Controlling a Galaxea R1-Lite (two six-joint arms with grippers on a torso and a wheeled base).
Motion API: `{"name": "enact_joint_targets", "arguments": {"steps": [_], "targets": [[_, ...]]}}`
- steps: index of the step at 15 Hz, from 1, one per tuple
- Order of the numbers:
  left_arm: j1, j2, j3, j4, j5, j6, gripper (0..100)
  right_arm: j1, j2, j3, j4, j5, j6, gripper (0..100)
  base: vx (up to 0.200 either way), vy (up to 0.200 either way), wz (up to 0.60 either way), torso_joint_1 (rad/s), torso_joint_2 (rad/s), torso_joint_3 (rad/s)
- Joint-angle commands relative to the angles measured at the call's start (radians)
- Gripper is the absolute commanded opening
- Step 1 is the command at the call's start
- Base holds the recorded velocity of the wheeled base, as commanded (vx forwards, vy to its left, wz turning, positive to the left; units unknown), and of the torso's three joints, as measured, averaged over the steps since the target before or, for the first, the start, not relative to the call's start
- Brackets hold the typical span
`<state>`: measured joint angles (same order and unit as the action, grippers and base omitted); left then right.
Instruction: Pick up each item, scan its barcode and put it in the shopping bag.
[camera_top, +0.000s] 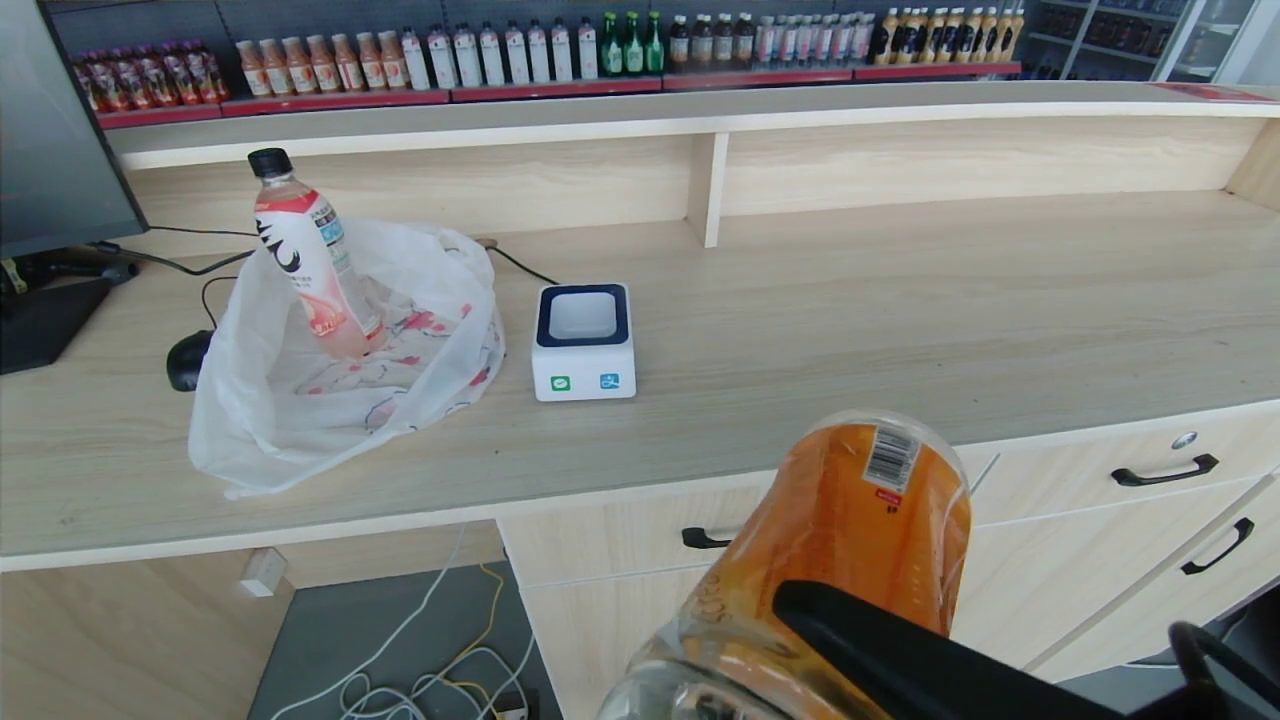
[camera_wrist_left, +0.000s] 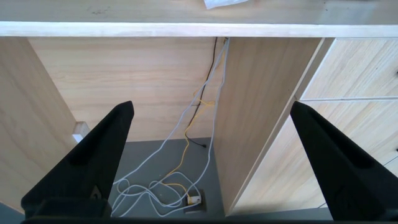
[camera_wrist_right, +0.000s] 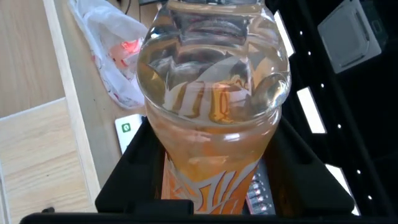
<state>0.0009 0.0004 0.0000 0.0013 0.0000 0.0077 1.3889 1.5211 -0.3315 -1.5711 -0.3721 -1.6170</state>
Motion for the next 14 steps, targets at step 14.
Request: {"name": "enact_joint_targets", "arguments": {"steps": [14], "targets": [[0.001, 0.000, 0.000, 0.000, 0.000, 0.000, 100, -0.073, 0.054, 0.000, 0.000, -0.005, 0.361, 0, 0.000, 0.000, 0.00, 0.000, 0.00, 0.000]]}}
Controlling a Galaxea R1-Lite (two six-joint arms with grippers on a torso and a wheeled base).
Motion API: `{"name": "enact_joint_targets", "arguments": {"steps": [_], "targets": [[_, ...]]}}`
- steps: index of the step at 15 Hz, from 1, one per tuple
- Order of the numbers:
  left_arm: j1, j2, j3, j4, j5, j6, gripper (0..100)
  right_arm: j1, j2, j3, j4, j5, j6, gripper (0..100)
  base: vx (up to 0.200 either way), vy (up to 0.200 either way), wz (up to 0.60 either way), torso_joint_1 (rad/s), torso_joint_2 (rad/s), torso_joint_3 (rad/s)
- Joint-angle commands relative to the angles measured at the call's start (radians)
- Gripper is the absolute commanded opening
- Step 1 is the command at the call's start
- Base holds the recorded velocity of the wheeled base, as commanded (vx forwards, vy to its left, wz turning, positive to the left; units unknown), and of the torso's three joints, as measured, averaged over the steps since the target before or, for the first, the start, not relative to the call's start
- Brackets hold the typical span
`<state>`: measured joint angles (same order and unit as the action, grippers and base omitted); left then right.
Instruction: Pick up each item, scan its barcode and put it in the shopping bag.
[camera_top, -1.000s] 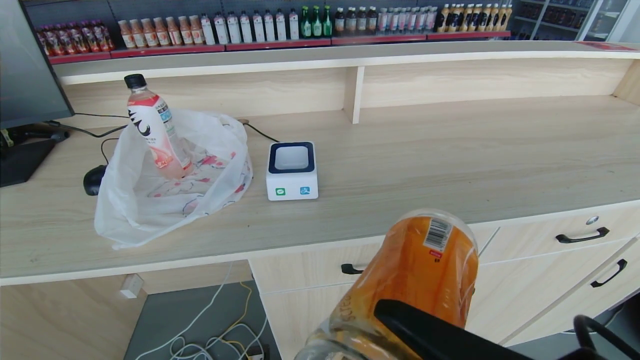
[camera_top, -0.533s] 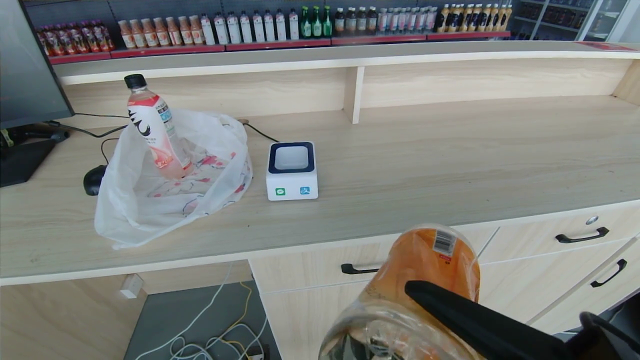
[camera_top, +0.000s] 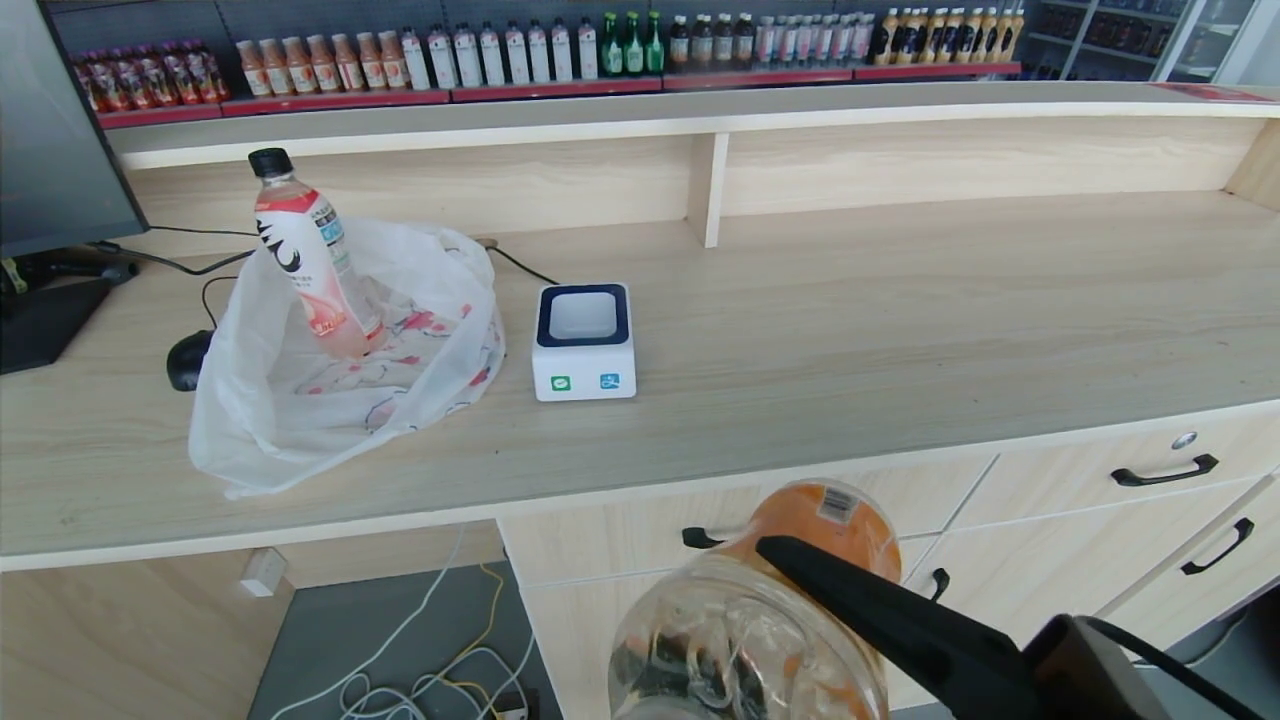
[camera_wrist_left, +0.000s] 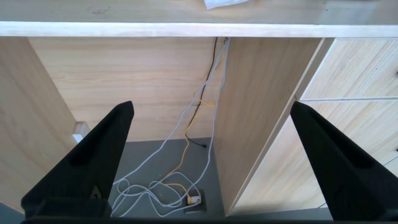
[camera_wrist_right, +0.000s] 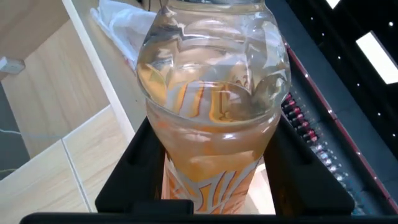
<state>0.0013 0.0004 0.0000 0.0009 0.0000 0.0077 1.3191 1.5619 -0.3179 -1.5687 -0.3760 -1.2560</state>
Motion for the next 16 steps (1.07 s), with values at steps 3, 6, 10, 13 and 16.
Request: {"name": "enact_joint_targets", "arguments": {"steps": [3, 6, 10, 13, 16], "targets": [[0.000, 0.000, 0.000, 0.001, 0.000, 0.000, 100, -0.040, 0.013, -0.089, -0.002, -0.040, 0.017, 0, 0.000, 0.000, 0.00, 0.000, 0.00, 0.000], [0.000, 0.000, 0.000, 0.001, 0.000, 0.000, 100, -0.040, 0.058, -0.148, -0.002, -0.118, 0.176, 0, 0.000, 0.000, 0.00, 0.000, 0.00, 0.000], [0.000, 0.000, 0.000, -0.001, 0.000, 0.000, 100, -0.084, 0.109, -0.224, -0.002, -0.156, 0.435, 0, 0.000, 0.000, 0.00, 0.000, 0.00, 0.000], [0.000, 0.000, 0.000, 0.001, 0.000, 0.000, 100, -0.182, 0.147, -0.297, -0.002, -0.158, 0.658, 0, 0.000, 0.000, 0.00, 0.000, 0.00, 0.000], [0.000, 0.000, 0.000, 0.001, 0.000, 0.000, 100, -0.322, 0.161, -0.300, -0.002, -0.144, 0.767, 0, 0.000, 0.000, 0.00, 0.000, 0.00, 0.000]]}}
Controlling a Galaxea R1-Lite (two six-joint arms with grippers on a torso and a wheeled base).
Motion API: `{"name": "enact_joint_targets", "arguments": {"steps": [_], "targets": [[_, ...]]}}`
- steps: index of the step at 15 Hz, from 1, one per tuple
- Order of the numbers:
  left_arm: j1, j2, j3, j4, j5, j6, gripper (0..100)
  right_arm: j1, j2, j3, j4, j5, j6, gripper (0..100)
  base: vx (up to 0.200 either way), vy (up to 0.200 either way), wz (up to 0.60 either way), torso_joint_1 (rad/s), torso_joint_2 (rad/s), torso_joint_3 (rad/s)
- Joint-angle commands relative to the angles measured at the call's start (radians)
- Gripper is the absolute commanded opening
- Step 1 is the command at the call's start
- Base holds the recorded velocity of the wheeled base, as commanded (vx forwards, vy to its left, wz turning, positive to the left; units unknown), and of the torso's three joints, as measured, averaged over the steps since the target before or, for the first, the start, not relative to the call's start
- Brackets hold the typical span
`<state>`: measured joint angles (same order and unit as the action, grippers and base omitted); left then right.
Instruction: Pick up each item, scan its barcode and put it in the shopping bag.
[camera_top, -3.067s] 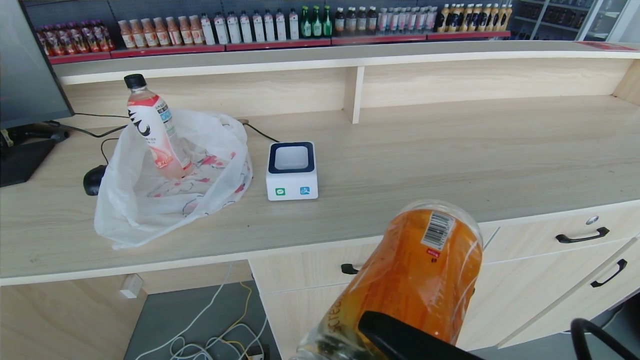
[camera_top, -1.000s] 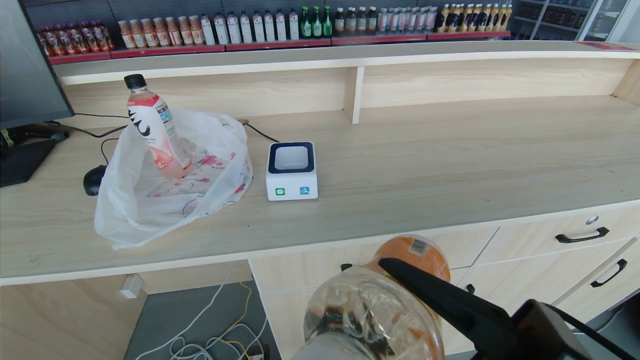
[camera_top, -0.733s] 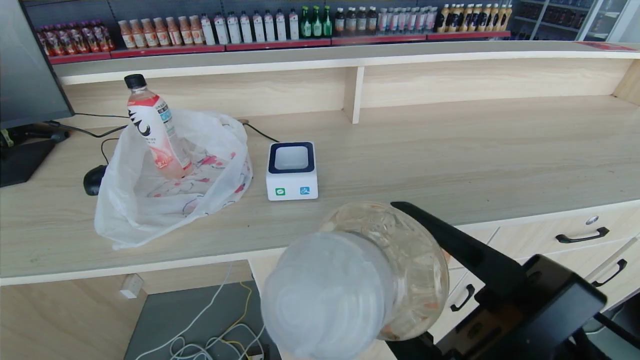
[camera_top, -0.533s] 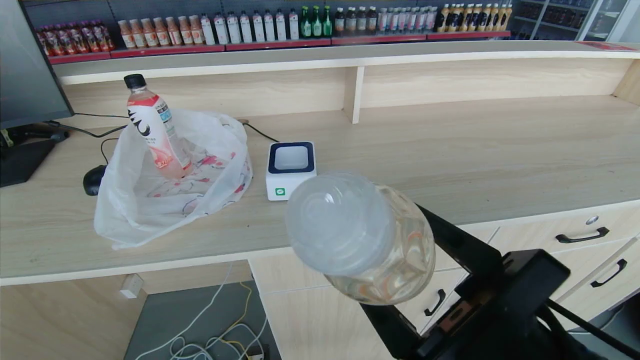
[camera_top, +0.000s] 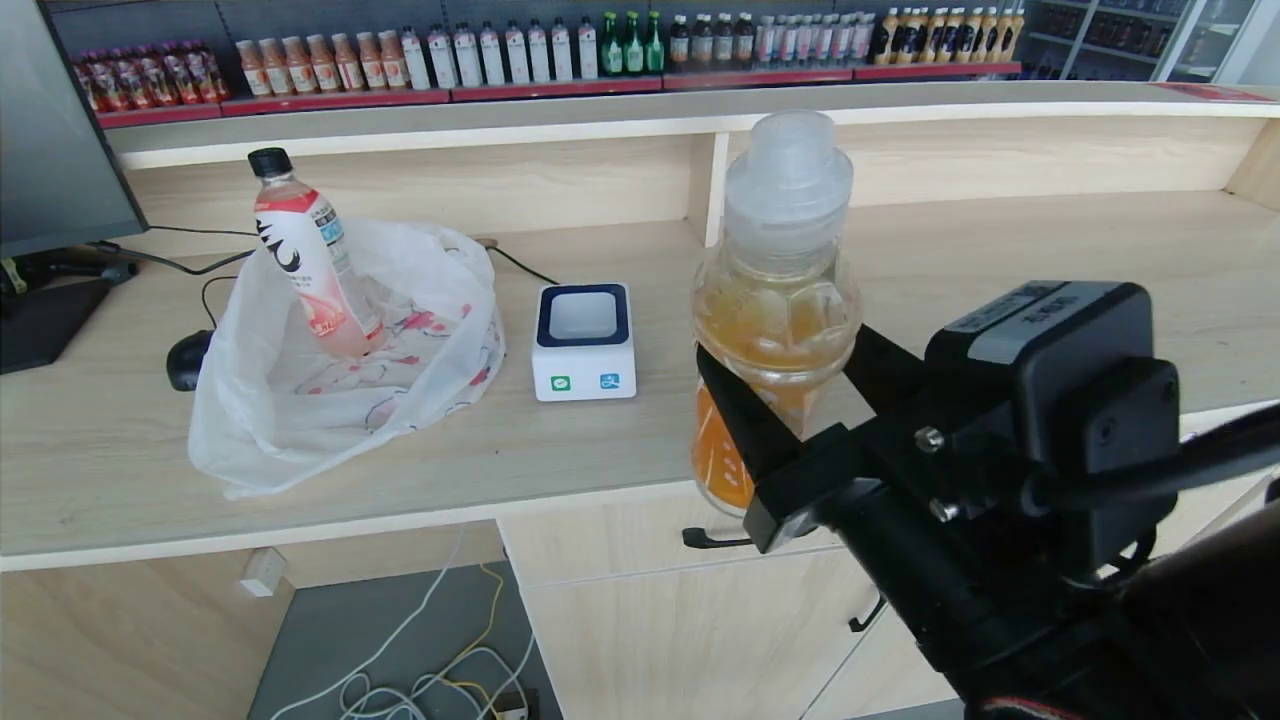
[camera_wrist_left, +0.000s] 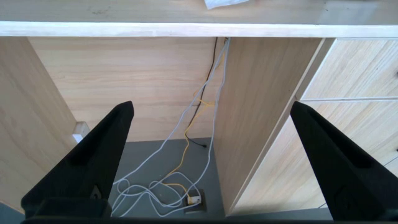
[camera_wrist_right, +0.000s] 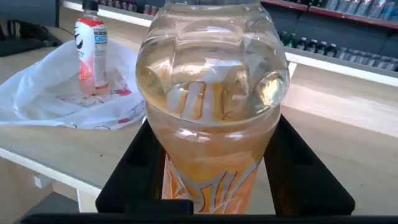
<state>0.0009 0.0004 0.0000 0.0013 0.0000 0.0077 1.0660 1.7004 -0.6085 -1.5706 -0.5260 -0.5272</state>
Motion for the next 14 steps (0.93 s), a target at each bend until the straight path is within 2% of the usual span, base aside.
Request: {"name": "enact_joint_targets", "arguments": {"steps": [1, 2, 4, 5, 9, 12, 14], "targets": [[0.001, 0.000, 0.000, -0.001, 0.000, 0.000, 100, -0.093, 0.042, -0.028, 0.000, 0.024, 0.085, 0, 0.000, 0.000, 0.00, 0.000, 0.00, 0.000], [-0.001, 0.000, 0.000, -0.001, 0.000, 0.000, 100, -0.118, 0.056, -0.062, 0.000, 0.075, 0.108, 0, 0.000, 0.000, 0.00, 0.000, 0.00, 0.000], [0.001, 0.000, 0.000, -0.001, 0.000, 0.000, 100, -0.162, 0.077, -0.099, 0.011, 0.093, 0.133, 0, 0.000, 0.000, 0.00, 0.000, 0.00, 0.000], [-0.001, 0.000, 0.000, 0.000, 0.000, 0.000, 100, -0.196, 0.091, -0.137, 0.061, 0.098, 0.213, 0, 0.000, 0.000, 0.00, 0.000, 0.00, 0.000], [0.001, 0.000, 0.000, 0.000, 0.000, 0.000, 100, -0.328, 0.131, -0.277, 0.181, 0.139, 0.365, 0, 0.000, 0.000, 0.00, 0.000, 0.00, 0.000], [-0.001, 0.000, 0.000, 0.000, 0.000, 0.000, 100, -0.417, 0.136, -0.347, 0.198, 0.167, 0.418, 0, 0.000, 0.000, 0.00, 0.000, 0.00, 0.000], [0.001, 0.000, 0.000, -0.001, 0.000, 0.000, 100, -0.459, 0.140, -0.344, 0.190, 0.258, 0.418, 0, 0.000, 0.000, 0.00, 0.000, 0.00, 0.000]]}}
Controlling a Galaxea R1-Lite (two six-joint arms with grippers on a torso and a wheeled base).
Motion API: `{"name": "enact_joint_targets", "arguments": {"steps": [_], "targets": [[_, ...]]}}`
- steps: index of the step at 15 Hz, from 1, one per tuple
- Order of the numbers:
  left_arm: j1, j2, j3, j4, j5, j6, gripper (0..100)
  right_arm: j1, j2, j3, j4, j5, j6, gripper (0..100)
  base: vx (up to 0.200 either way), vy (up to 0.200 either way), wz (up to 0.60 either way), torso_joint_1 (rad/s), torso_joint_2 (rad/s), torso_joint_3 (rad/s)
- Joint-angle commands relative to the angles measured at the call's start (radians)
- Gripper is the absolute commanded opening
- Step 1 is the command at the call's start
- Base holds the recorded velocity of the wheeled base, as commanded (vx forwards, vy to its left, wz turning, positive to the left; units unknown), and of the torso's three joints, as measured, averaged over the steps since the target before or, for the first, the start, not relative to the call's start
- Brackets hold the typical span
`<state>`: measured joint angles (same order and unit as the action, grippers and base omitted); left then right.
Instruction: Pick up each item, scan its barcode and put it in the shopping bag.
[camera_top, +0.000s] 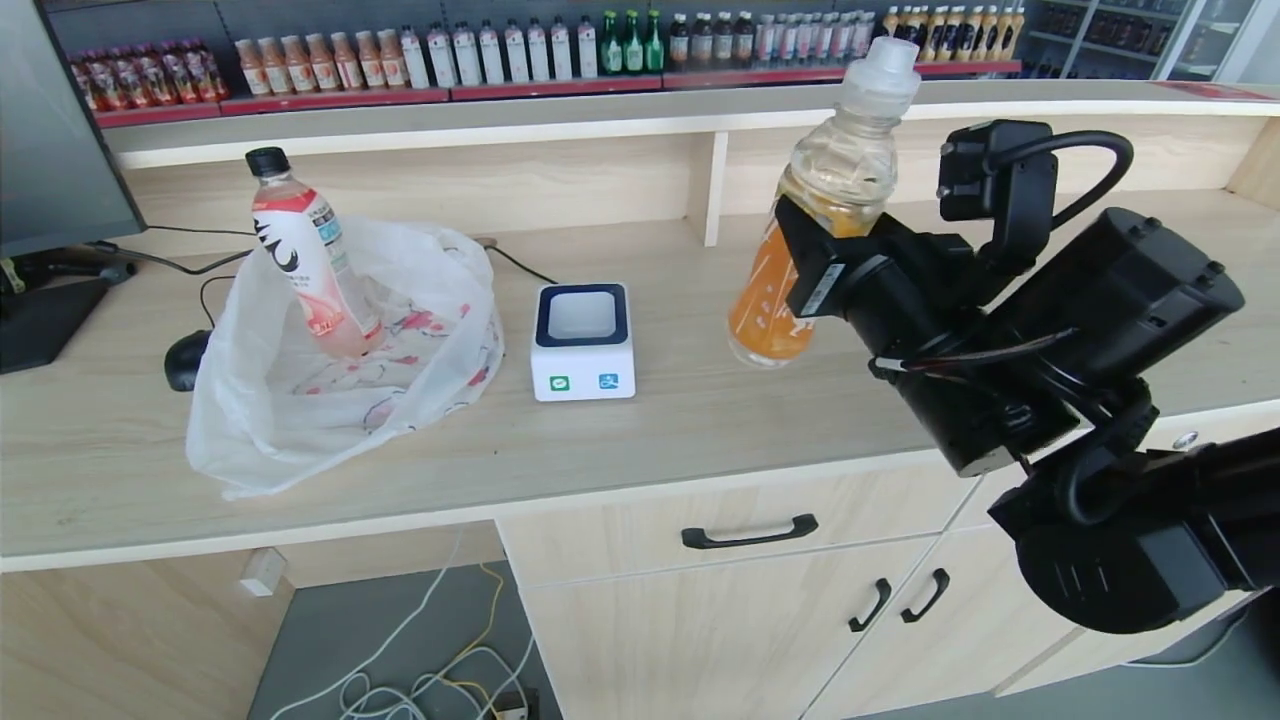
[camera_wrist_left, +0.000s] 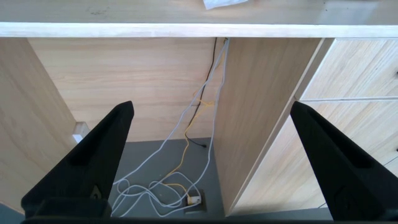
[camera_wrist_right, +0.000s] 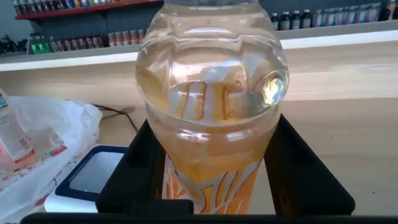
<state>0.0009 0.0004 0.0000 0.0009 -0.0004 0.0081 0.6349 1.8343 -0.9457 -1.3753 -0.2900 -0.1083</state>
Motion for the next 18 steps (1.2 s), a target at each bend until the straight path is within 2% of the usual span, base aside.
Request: {"name": "enact_joint_targets", "arguments": {"steps": [1, 3, 9, 12, 18], "targets": [[0.001, 0.000, 0.000, 0.001, 0.000, 0.001, 100, -0.027, 0.010, -0.005, -0.008, 0.072, -0.004, 0, 0.000, 0.000, 0.00, 0.000, 0.00, 0.000], [-0.001, 0.000, 0.000, 0.001, 0.000, 0.015, 100, -0.027, 0.016, -0.021, -0.011, 0.101, -0.008, 0, 0.000, 0.000, 0.00, 0.000, 0.00, 0.000], [-0.001, 0.000, 0.000, 0.001, 0.000, 0.010, 100, -0.049, 0.026, -0.053, -0.034, 0.104, -0.001, 0, 0.000, 0.000, 0.00, 0.000, 0.00, 0.000], [0.001, 0.000, 0.000, 0.001, 0.000, -0.005, 100, -0.049, 0.025, -0.067, -0.034, 0.100, 0.047, 0, 0.000, 0.200, 0.00, -0.001, 0.00, -0.001], [0.001, 0.000, 0.000, 0.001, 0.000, -0.005, 100, -0.050, 0.023, -0.093, -0.034, 0.100, 0.061, 0, 0.000, 0.200, 0.00, 0.006, 0.00, 0.000]]}}
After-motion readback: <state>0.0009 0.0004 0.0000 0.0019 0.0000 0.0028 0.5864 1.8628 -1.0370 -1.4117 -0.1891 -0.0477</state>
